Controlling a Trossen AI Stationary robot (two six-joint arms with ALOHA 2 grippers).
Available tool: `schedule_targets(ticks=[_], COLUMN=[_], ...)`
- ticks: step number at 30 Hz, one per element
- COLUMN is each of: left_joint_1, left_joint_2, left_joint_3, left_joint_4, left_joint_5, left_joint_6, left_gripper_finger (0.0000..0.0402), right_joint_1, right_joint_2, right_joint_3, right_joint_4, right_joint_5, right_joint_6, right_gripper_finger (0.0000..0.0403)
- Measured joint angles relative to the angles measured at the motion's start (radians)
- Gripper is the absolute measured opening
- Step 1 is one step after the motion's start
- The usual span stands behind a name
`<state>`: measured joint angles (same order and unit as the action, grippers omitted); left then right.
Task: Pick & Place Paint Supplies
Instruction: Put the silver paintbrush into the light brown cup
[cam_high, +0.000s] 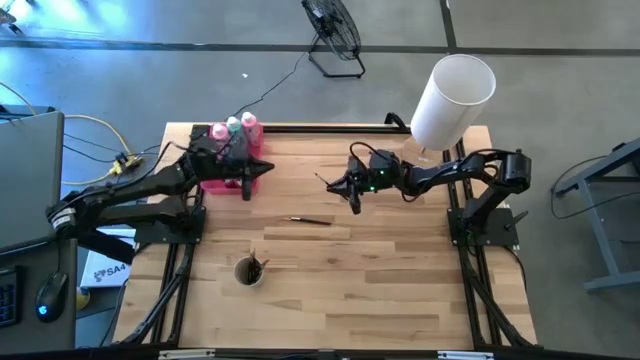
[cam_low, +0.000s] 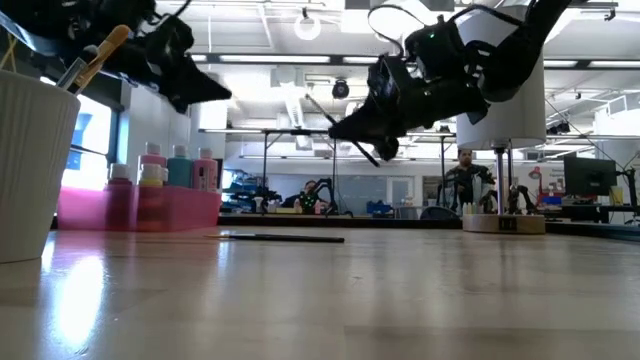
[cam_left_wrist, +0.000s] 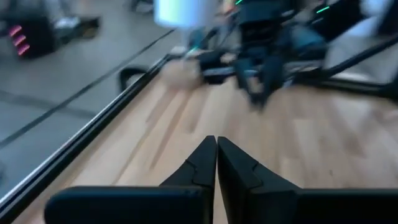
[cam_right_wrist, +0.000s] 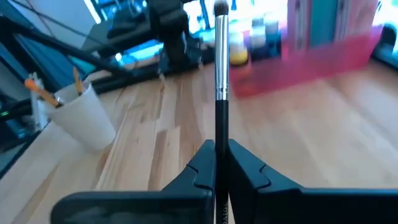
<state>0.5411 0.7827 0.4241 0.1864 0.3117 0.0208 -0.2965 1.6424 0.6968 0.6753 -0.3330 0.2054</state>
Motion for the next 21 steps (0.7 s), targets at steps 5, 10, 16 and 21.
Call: schedule_targets(ticks=[5, 10, 16, 21], left_joint_1=[0.002, 0.002, 0.002, 0.002], left_joint_2=[0.016, 0.019, 0.019, 0.02], left_joint_3=[-0.123, -0.258, -0.284, -0.28], left_joint_4=[0.294, 0.605, 0.709, 0.707], left_joint_5=[0.067, 0.081, 0.076, 0.039], left_joint_6=[-0.001, -0.127, -0.183, -0.183], left_gripper_finger=[0.0012, 0.0012, 0.0012, 0.0012], right_joint_1=[0.023, 0.022, 0.023, 0.034], right_joint_2=[0.0, 0.0, 0.007, 0.074], right_joint_3=[0.0, 0.0, 0.029, 0.096], right_joint_4=[0.078, 0.137, 0.152, 0.152], right_joint_5=[0.095, 0.118, 0.086, 0.082], right_joint_6=[-0.08, -0.105, -0.113, -0.152], right_gripper_finger=[0.0011, 0.0011, 0.0011, 0.0011])
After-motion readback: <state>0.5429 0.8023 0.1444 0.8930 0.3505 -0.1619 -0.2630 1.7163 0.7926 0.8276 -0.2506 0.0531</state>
